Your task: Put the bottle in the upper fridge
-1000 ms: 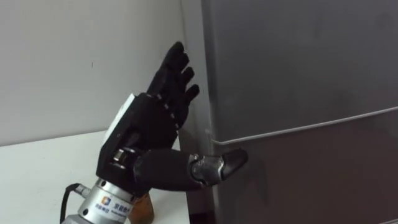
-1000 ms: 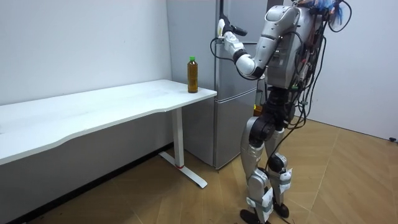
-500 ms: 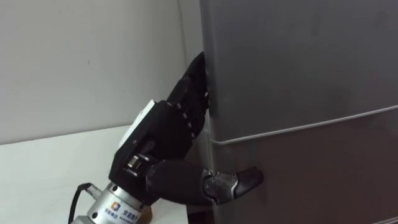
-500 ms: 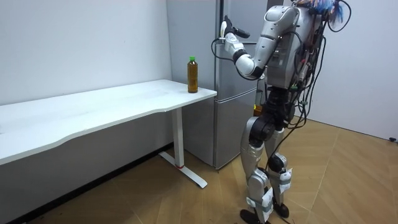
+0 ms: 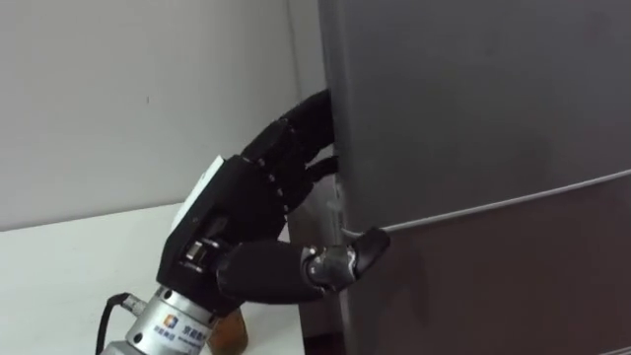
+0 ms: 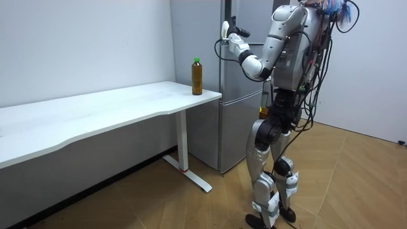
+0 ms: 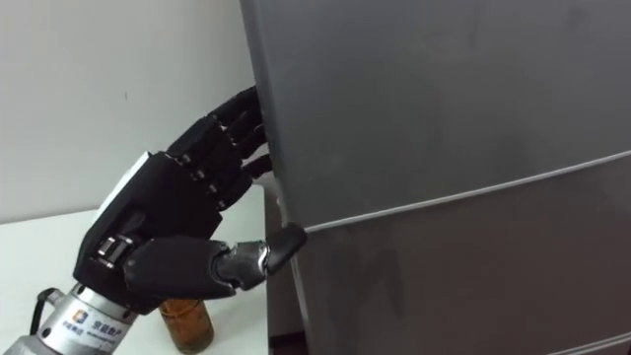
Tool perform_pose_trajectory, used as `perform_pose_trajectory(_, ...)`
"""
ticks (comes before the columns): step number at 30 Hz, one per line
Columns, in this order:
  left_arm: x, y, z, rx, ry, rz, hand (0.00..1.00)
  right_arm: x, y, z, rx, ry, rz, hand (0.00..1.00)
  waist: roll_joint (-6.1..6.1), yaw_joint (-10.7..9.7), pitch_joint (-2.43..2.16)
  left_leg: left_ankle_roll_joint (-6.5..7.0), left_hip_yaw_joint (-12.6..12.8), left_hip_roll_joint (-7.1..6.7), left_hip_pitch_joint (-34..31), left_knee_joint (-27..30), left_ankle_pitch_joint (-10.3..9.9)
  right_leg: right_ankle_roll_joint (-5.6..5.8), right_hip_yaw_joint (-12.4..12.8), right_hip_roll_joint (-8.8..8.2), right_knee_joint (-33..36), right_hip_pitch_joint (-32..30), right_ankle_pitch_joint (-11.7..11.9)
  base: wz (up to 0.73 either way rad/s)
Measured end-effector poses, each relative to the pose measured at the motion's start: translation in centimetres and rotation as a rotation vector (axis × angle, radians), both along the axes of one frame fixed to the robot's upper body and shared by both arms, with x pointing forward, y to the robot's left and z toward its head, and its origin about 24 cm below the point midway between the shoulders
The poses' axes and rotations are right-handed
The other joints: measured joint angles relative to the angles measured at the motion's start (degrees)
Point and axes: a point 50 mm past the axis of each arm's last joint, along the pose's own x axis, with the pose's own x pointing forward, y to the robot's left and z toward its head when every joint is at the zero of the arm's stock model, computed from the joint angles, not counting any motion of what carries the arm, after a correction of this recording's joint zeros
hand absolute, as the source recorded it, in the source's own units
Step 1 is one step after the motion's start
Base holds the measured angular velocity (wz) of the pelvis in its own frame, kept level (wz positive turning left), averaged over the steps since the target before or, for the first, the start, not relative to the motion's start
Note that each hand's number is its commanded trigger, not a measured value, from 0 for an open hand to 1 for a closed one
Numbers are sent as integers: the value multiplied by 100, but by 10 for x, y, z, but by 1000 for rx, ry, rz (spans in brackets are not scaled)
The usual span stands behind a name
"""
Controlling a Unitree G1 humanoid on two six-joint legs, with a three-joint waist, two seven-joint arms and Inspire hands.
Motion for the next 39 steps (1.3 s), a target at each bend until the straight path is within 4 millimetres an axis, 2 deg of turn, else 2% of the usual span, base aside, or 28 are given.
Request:
perform_pose_trajectory(4,-2,-5,-1,6,-5,-38,100,0,0,0,1,1,0,0,-10,-3,7,0,-10,-1,-1,-4,0,0,2,1,-1,2,0,0)
perform_pose_trajectory(5,-3,-7,-1,16,-12,-58,77,0,1,0,2,1,0,0,-21,3,14,0,-26,-3,-2,-3,0,0,1,1,-1,3,0,5)
perform_pose_trajectory(6,-3,-7,-1,16,-13,-64,61,0,1,0,3,1,0,0,-27,3,18,0,-37,-5,-1,-1,0,0,2,1,-1,3,0,5)
perform_pose_trajectory(7,-3,-8,-2,14,-7,-62,52,2,2,0,4,-3,2,0,-29,-5,20,0,-41,-7,-4,2,0,0,5,0,-1,1,0,0)
perform_pose_trajectory(8,-3,-9,-2,24,-5,-71,11,2,1,0,3,-2,3,0,-28,-9,20,0,-41,-6,-9,1,0,0,5,1,-2,3,0,0)
perform_pose_trajectory(9,-3,-10,-3,25,-2,-75,0,1,1,0,3,0,2,0,-28,-9,20,0,-41,-5,-11,0,0,0,6,2,-1,5,0,0)
perform_pose_trajectory(17,-7,-23,-4,39,-10,-173,0,2,2,0,6,-3,4,0,-25,-77,17,-3,-39,0,-4,2,2,0,18,8,0,15,0,0)
perform_pose_trajectory(21,-8,-24,-5,44,-11,-178,0,3,3,0,9,-6,3,0,-26,-155,16,-3,-39,0,-8,0,2,0,17,7,4,22,0,0)
perform_pose_trajectory(33,-9,-26,-5,54,-14,-201,0,1,3,-1,16,-8,-20,0,-28,-162,13,-3,-37,1,-27,37,2,0,-25,3,16,25,0,0)
perform_pose_trajectory(39,-11,-33,-6,67,-22,-228,0,3,3,0,10,-10,19,0,-27,-160,-14,-2,-36,2,-63,89,2,-3,-29,0,20,-4,2,0)
